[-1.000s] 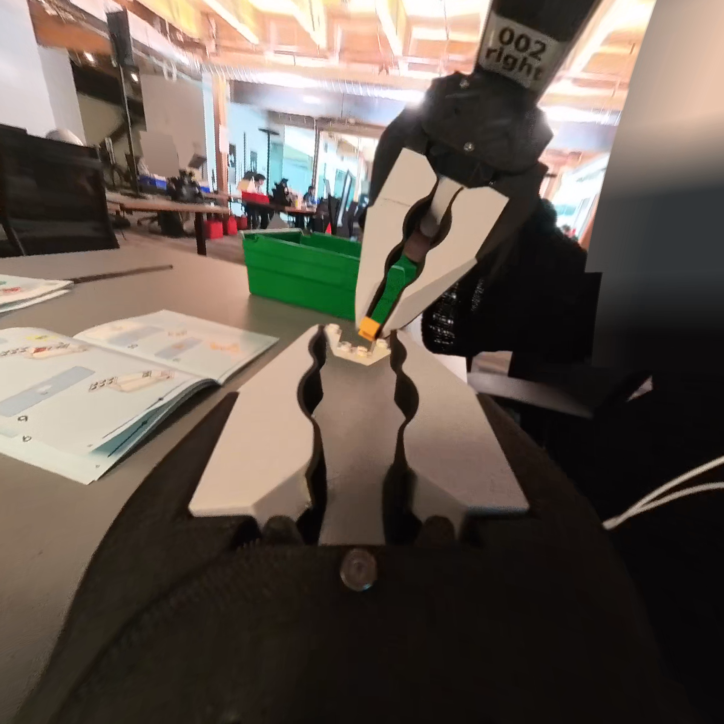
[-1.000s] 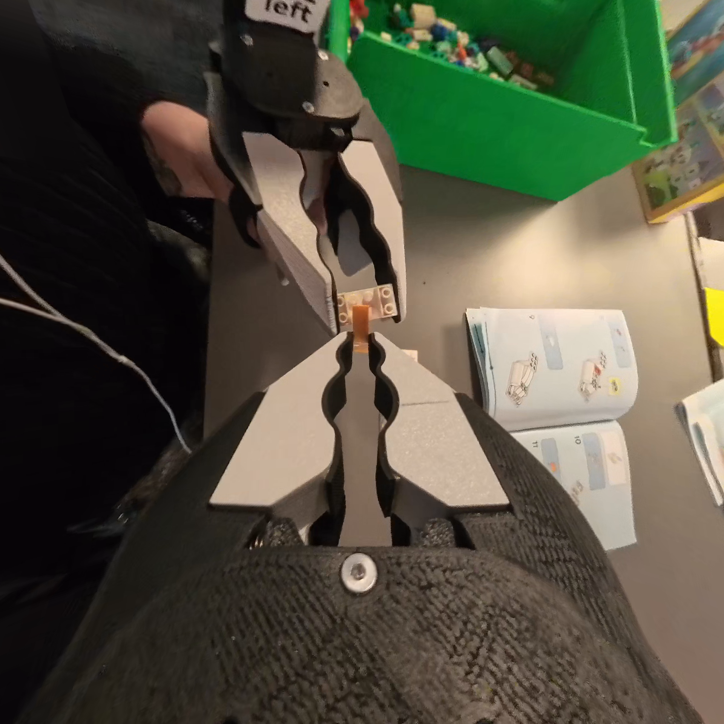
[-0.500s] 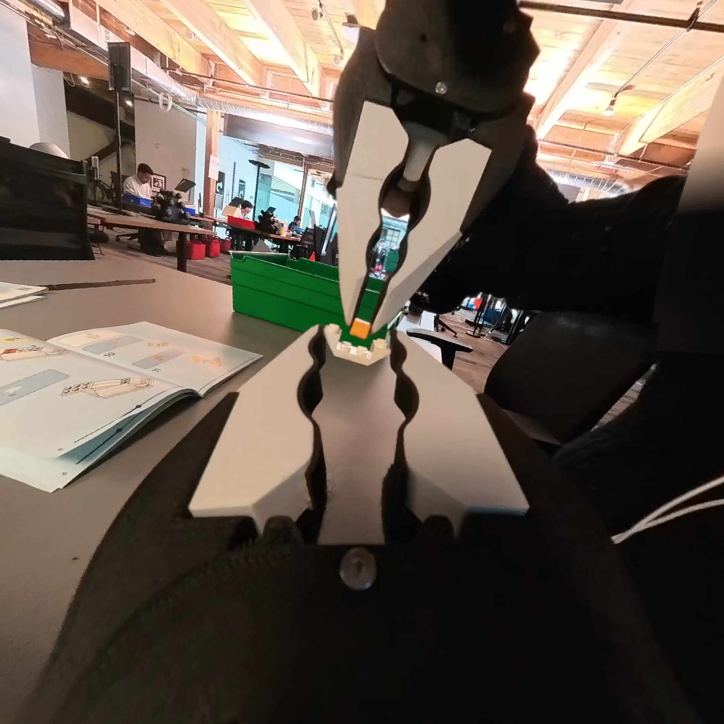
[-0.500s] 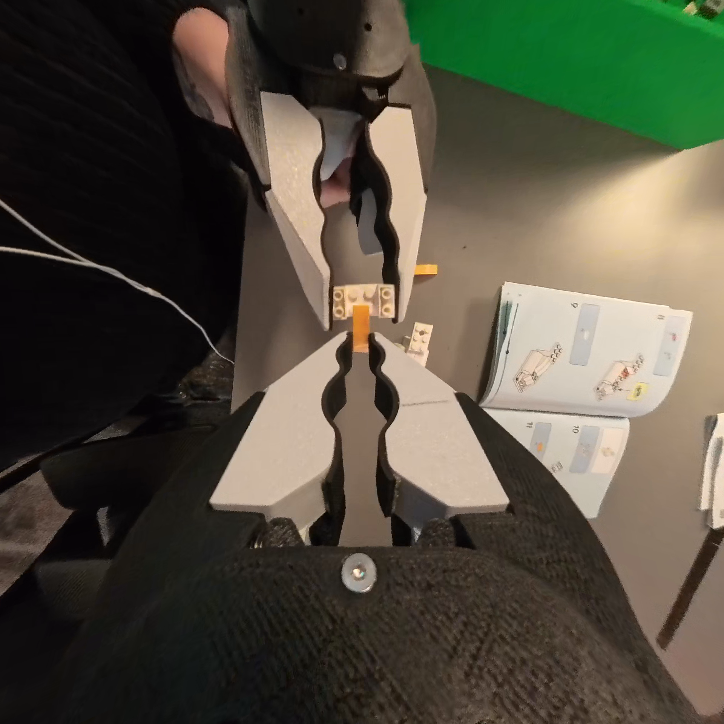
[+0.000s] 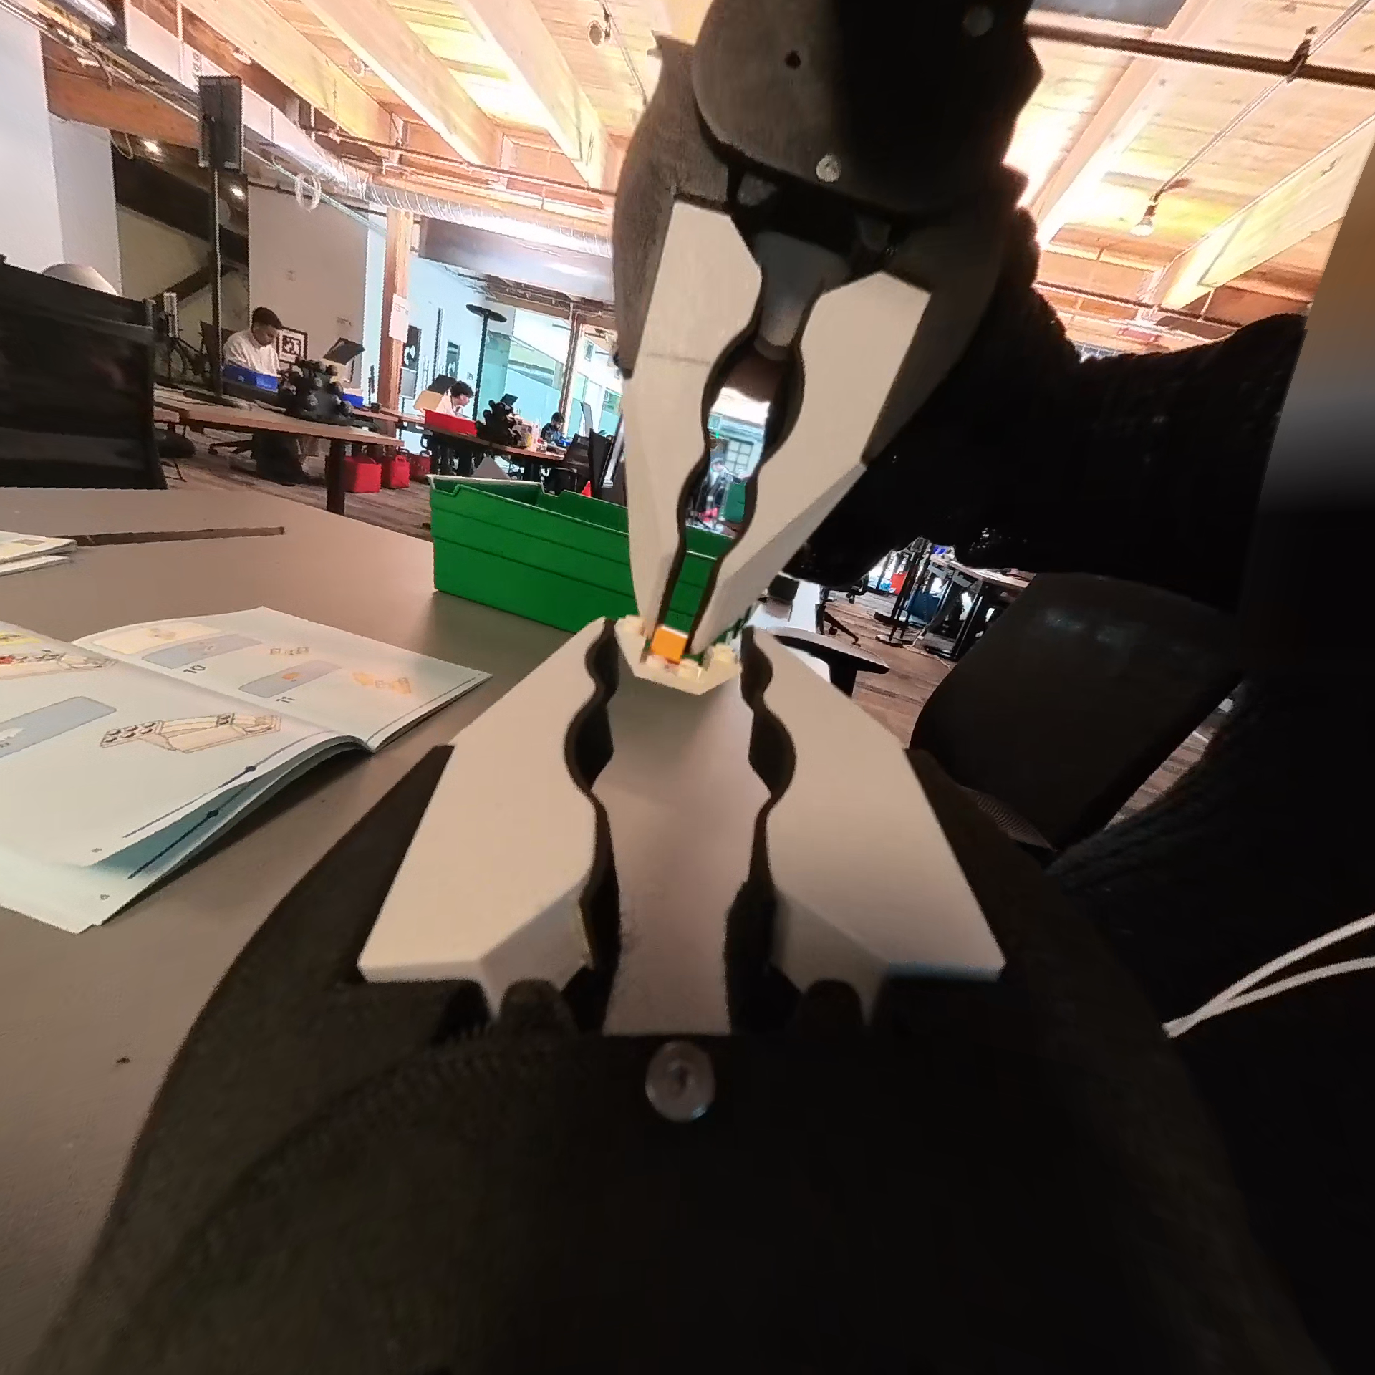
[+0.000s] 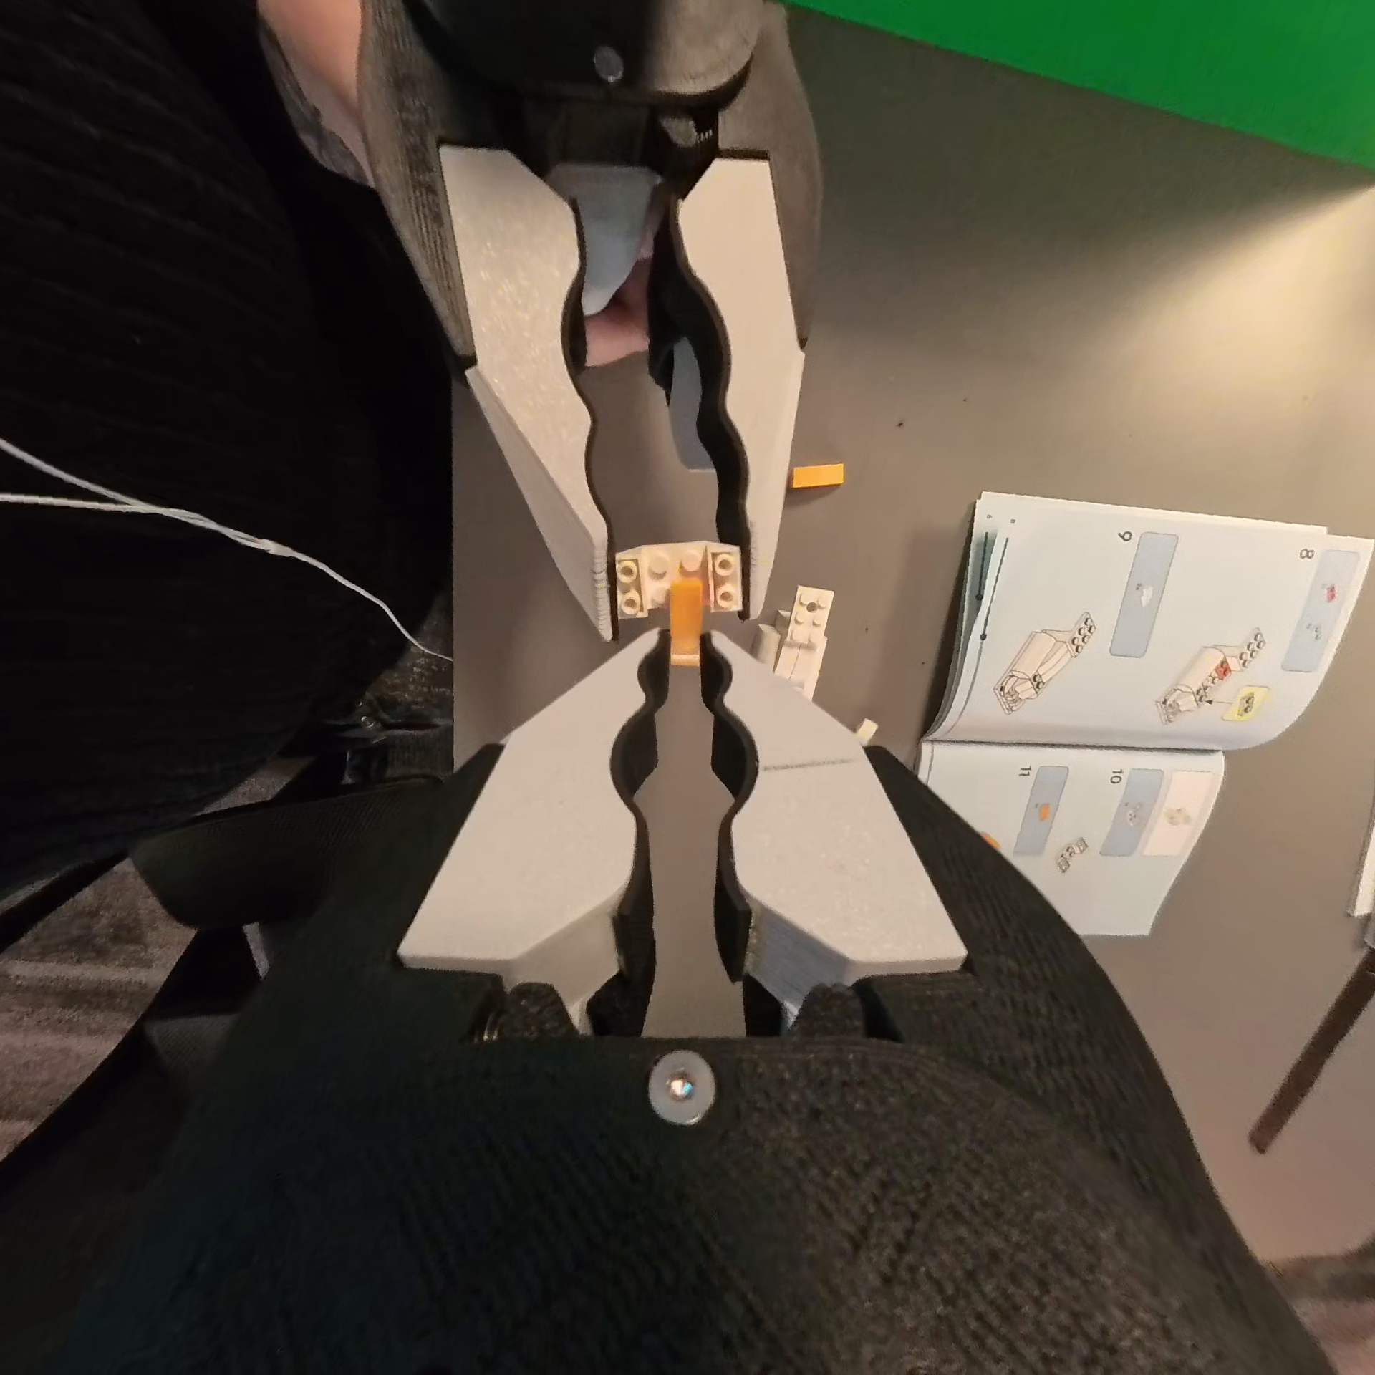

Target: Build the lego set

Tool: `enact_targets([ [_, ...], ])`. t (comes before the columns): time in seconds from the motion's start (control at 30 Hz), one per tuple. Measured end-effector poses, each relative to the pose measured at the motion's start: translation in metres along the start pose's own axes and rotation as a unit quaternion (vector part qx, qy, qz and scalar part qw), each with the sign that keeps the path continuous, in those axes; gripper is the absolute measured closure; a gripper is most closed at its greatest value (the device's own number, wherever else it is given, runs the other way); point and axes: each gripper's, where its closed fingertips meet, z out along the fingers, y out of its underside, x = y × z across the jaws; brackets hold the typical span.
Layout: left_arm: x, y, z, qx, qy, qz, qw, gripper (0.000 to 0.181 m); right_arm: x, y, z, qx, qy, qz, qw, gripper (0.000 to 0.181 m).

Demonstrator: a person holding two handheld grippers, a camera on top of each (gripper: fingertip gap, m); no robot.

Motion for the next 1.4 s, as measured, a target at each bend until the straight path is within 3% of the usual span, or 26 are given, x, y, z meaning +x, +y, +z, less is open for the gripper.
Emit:
enact_targets([
  [0.5, 0.001, -0.009, 0.0, 0.027, -0.002, 0.012, 1.0, 0.149, 0.003, -0.001, -0.002, -0.022, 0.016, -0.002, 1.0, 0.175],
  [0.73, 0.0, -0.041, -0.002, 0.131, -0.027, 0.024, 0.991, 0.15, 0.011, -0.015, -0.033, -0.115, 0.025, -0.058, 0.991, 0.175],
  [0.9, -0.003, -0.051, -0.005, 0.168, -0.047, 0.017, 0.985, 0.149, 0.014, -0.028, -0.051, -0.187, 0.039, -0.105, 0.976, 0.175],
  [1.13, 0.003, -0.054, -0.013, 0.198, -0.047, 0.022, 0.979, 0.149, 0.008, -0.031, -0.047, -0.273, 0.025, -0.131, 0.953, 0.175],
  [1.4, 0.004, -0.055, -0.016, 0.202, -0.043, 0.024, 0.978, 0.149, 0.01, -0.043, -0.044, -0.298, 0.028, -0.149, 0.942, 0.175],
])
